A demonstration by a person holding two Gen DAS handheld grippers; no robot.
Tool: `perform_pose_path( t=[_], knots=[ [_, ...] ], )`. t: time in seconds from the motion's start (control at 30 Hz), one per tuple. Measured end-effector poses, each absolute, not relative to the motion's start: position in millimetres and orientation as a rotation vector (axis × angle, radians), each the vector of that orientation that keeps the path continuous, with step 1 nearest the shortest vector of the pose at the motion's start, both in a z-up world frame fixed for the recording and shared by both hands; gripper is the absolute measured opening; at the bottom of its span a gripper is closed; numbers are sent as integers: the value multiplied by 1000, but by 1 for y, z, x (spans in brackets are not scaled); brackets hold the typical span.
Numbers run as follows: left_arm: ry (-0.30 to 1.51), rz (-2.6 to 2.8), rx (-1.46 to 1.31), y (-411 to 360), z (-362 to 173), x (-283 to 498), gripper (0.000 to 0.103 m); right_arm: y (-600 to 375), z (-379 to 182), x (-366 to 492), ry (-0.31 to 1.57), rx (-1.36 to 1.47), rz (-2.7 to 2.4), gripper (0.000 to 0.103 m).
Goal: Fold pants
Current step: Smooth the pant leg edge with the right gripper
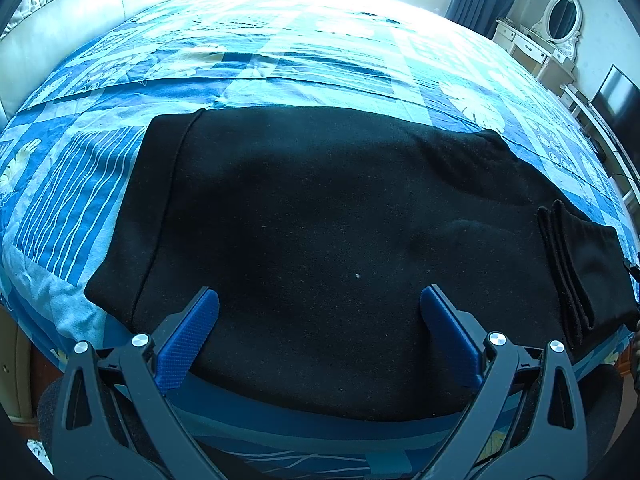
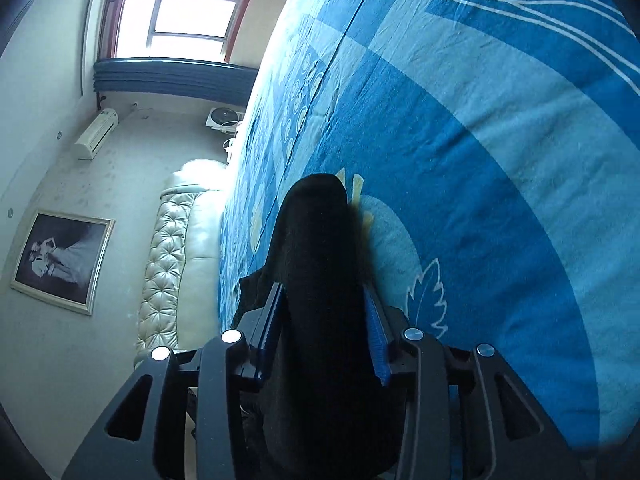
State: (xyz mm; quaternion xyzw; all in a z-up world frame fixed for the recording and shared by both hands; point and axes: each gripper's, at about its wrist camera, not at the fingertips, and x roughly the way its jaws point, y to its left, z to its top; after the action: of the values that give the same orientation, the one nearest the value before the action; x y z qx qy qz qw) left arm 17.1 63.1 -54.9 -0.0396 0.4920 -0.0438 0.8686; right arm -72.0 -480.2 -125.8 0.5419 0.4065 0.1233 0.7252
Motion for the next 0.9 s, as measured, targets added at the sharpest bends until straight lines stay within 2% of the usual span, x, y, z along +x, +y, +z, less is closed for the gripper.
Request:
perform_pose_path(
  t=[0.13, 0.27, 0.37, 0.57, 0.67, 0.8, 0.9],
  knots=[
    [1029, -92, -82, 63, -55, 17, 101, -472, -126, -87, 912, 1187, 299, 39],
    [1028, -91, -81, 63, -55, 17, 101, -465, -128, -85, 957, 1080, 255, 22],
    [1025, -90, -76, 63, -55, 17, 101, -464, -130, -83, 950, 1082, 244, 20],
    [1023, -95, -74, 64, -55, 16, 101, -473, -118, -92, 878, 1081, 176, 29],
    [1021, -97, -72, 63, -55, 16, 101, -474, -91, -97, 837, 946, -5, 40],
    [1018, -99, -68, 63, -56, 16, 101, -454, -51, -97, 753, 858, -56, 41],
    [1018, -99, -69, 63, -56, 16, 101, -414, -39, -81, 785, 845, 101, 42]
  ],
)
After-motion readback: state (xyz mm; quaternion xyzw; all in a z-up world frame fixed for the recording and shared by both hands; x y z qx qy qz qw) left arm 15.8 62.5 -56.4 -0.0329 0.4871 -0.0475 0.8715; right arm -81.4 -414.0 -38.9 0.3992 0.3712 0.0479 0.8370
